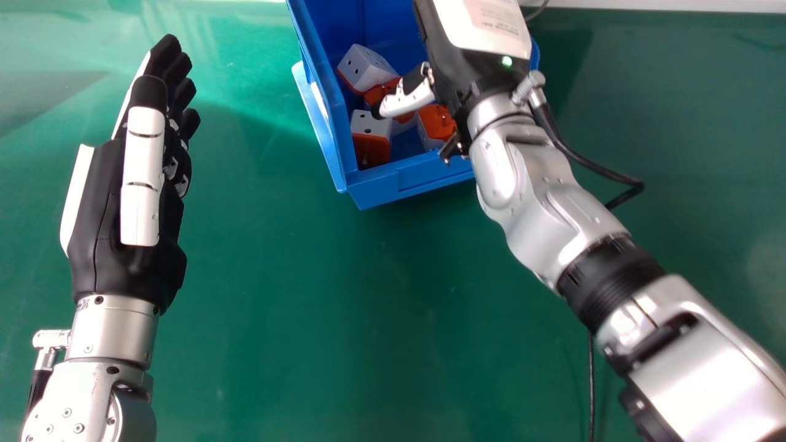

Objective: Pick all objects and put in blue box

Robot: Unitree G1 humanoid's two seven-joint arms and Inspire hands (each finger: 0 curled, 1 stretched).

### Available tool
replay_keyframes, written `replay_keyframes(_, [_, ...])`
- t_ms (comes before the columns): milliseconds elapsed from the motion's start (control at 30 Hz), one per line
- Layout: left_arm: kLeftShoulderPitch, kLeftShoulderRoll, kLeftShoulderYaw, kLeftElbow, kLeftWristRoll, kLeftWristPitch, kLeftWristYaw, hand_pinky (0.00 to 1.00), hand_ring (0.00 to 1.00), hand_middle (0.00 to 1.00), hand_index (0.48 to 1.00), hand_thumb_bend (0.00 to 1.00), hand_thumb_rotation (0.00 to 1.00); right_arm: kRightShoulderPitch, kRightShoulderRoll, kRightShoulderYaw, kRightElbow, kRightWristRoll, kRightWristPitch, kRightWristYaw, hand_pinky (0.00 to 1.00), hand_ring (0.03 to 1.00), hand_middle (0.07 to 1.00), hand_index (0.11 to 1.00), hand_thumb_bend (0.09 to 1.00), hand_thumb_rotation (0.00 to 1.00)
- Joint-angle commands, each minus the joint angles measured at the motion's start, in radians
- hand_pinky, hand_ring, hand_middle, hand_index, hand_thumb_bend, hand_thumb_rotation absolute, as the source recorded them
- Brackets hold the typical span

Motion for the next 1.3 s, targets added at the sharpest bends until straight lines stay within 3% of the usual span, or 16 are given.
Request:
replay_keyframes(0, [-0.011,0.000,0.007,0.010,-0.006,-0.035,-0.009,1.00,0.98,0.97,0.940,0.63,0.92,0.033,-0.030,-0.002,-0.119,-0.023,0.009,0.021,0.59,0.714,0.764,0.769,0.623,0.00])
replay_keyframes(367, [-0.019,-0.008,0.019,0.061,-0.028,-0.074,-0.024,0.99,0.96,0.95,0.933,0.63,0.88,0.415,-0.131,-0.039,-0.806,-0.097,0.120,0.170,0.56,0.697,0.746,0.741,0.651,0.00])
replay_keyframes(567, [-0.009,-0.007,0.023,0.069,-0.029,-0.084,-0.028,0.97,0.96,0.95,0.927,0.64,0.85,0.678,-0.153,-0.079,-1.059,-0.107,0.032,0.103,0.54,0.682,0.726,0.718,0.628,0.00])
replay_keyframes(700, [-0.001,-0.003,0.023,0.061,-0.028,-0.081,-0.035,0.96,0.95,0.94,0.922,0.65,0.84,0.835,-0.140,-0.124,-1.138,-0.027,-0.066,0.078,0.53,0.675,0.720,0.710,0.601,0.00])
replay_keyframes(733, [0.001,-0.003,0.023,0.060,-0.029,-0.080,-0.036,0.96,0.95,0.94,0.921,0.65,0.84,0.865,-0.135,-0.132,-1.150,-0.017,-0.082,0.073,0.53,0.671,0.715,0.704,0.559,0.02])
replay_keyframes(833, [0.006,-0.005,0.023,0.055,-0.027,-0.077,-0.033,0.96,0.95,0.94,0.921,0.65,0.84,0.964,-0.100,-0.158,-1.182,0.045,-0.124,0.063,0.52,0.668,0.711,0.700,0.517,0.06])
replay_keyframes(867, [0.007,-0.007,0.023,0.055,-0.029,-0.078,-0.032,0.96,0.95,0.94,0.919,0.66,0.83,0.995,-0.085,-0.166,-1.195,0.074,-0.129,0.066,0.52,0.666,0.707,0.696,0.477,0.13])
replay_keyframes(900, [0.007,-0.009,0.023,0.055,-0.032,-0.078,-0.033,0.96,0.95,0.94,0.919,0.66,0.83,1.024,-0.069,-0.172,-1.210,0.099,-0.128,0.073,0.52,0.666,0.707,0.696,0.477,0.13])
replay_keyframes(967, [0.008,-0.008,0.021,0.055,-0.030,-0.079,-0.035,0.95,0.94,0.93,0.911,0.66,0.82,1.080,-0.033,-0.183,-1.243,0.155,-0.113,0.092,0.52,0.670,0.712,0.703,0.440,0.34])
replay_keyframes(1000, [0.009,-0.008,0.019,0.053,-0.028,-0.079,-0.035,0.95,0.94,0.93,0.911,0.66,0.82,1.102,-0.022,-0.189,-1.257,0.181,-0.107,0.105,0.52,0.670,0.712,0.703,0.440,0.34])
replay_keyframes(1067, [0.011,-0.006,0.015,0.050,-0.024,-0.079,-0.036,0.94,0.94,0.93,0.906,0.66,0.82,1.141,-0.008,-0.209,-1.281,0.255,-0.099,0.143,0.55,0.692,0.731,0.721,0.448,0.57])
replay_keyframes(1100, [0.012,-0.006,0.014,0.050,-0.029,-0.079,-0.041,0.94,0.94,0.93,0.905,0.66,0.82,1.160,-0.002,-0.220,-1.294,0.296,-0.094,0.165,0.58,0.713,0.748,0.735,0.459,0.65])
replay_keyframes(1133, [0.013,-0.006,0.013,0.051,-0.033,-0.080,-0.045,0.94,0.94,0.93,0.905,0.66,0.82,1.176,0.004,-0.231,-1.304,0.334,-0.091,0.183,0.58,0.713,0.748,0.735,0.459,0.65])
replay_keyframes(1167, [0.015,-0.005,0.012,0.052,-0.034,-0.082,-0.049,0.95,0.94,0.93,0.906,0.66,0.82,1.192,0.009,-0.241,-1.313,0.374,-0.091,0.201,0.61,0.738,0.768,0.753,0.465,0.72])
replay_keyframes(1233, [0.020,-0.003,0.011,0.054,-0.031,-0.085,-0.056,0.95,0.94,0.93,0.906,0.66,0.82,1.216,0.016,-0.259,-1.327,0.447,-0.091,0.237,0.61,0.738,0.768,0.753,0.465,0.72])
replay_keyframes(1267, [0.023,-0.001,0.011,0.055,-0.028,-0.086,-0.059,0.96,0.95,0.93,0.910,0.66,0.82,1.226,0.023,-0.271,-1.333,0.507,-0.084,0.263,0.64,0.768,0.793,0.775,0.475,0.78])
